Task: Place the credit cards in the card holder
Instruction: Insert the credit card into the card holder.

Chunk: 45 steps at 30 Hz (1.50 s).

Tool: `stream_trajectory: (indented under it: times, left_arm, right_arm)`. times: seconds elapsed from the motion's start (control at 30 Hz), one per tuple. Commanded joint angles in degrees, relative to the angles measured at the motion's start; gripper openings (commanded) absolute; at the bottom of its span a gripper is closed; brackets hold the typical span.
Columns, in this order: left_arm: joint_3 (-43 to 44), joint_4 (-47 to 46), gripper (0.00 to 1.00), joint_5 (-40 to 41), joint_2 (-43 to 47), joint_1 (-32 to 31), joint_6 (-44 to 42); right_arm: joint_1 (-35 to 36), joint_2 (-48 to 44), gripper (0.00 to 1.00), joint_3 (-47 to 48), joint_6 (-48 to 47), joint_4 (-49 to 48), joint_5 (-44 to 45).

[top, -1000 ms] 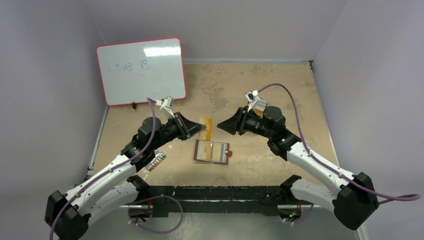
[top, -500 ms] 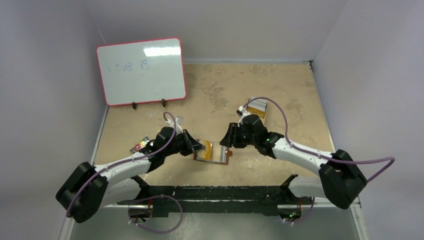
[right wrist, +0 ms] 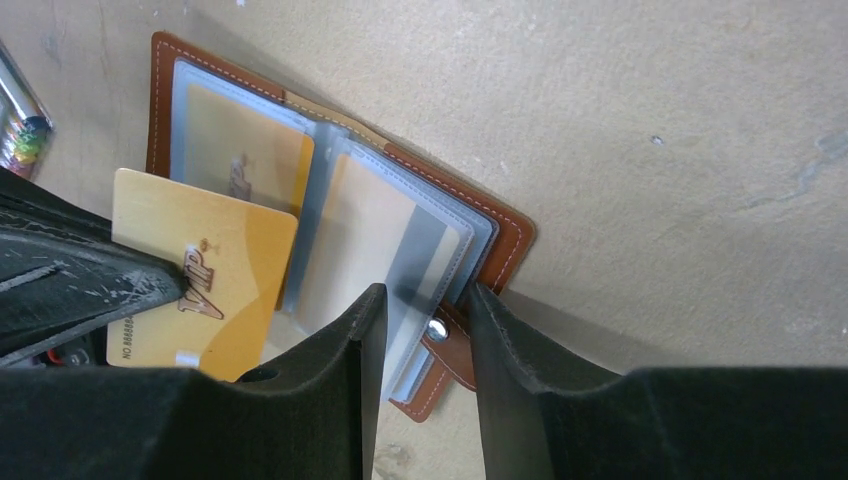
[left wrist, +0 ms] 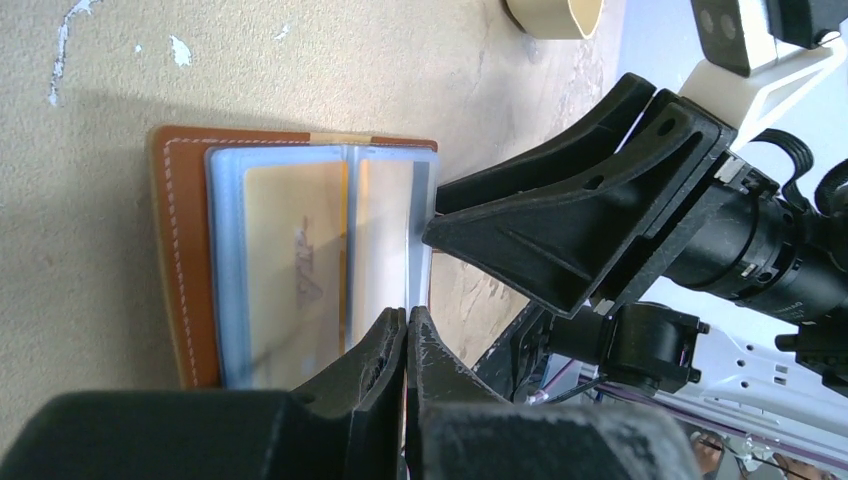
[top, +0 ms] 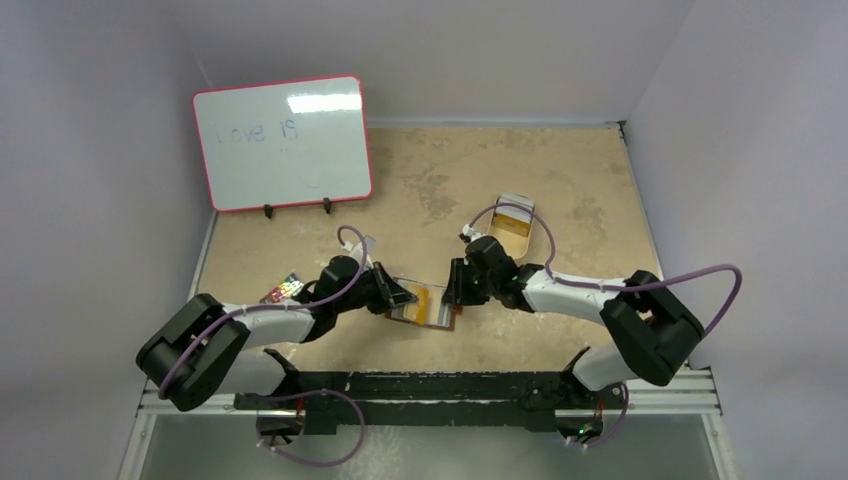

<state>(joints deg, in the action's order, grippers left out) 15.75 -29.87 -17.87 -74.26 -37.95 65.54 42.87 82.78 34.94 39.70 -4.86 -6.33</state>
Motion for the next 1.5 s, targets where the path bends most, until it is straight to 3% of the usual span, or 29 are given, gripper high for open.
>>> stream_trajectory:
  times: [0.0,0.53,0.97,1.27,1.47]
  left_arm:
    - [-0.2,-5.3,0.00,-1.2,-1.5,-0.3,-0.1]
    - [2.3,6.6,0.00,4.4,0.1,-0.3,-5.0]
    - [1.5,1.6,0.00,2.1,-0.7,-0.3,-3.6]
    - [1.3,1.3,0.00,2.7,5.4,-0.4,-0.7]
    - [1.1,0.1,0.00,2.5,2.6,-0.3,-1.8]
  right_arm:
    - [1.4,1.5,0.38,2.7,-2.2,2.1,3.5]
    - [1.7,2.5,0.29,3.7,-4.6,5.1,7.6]
    - [1.7,3.1,0.29,3.4,-4.4,4.1,6.9]
    - [1.7,2.5,0.30,2.8,-4.2,3.6,7.3]
    - [1.6,2.9,0.30,2.9,-4.1,2.9,6.9]
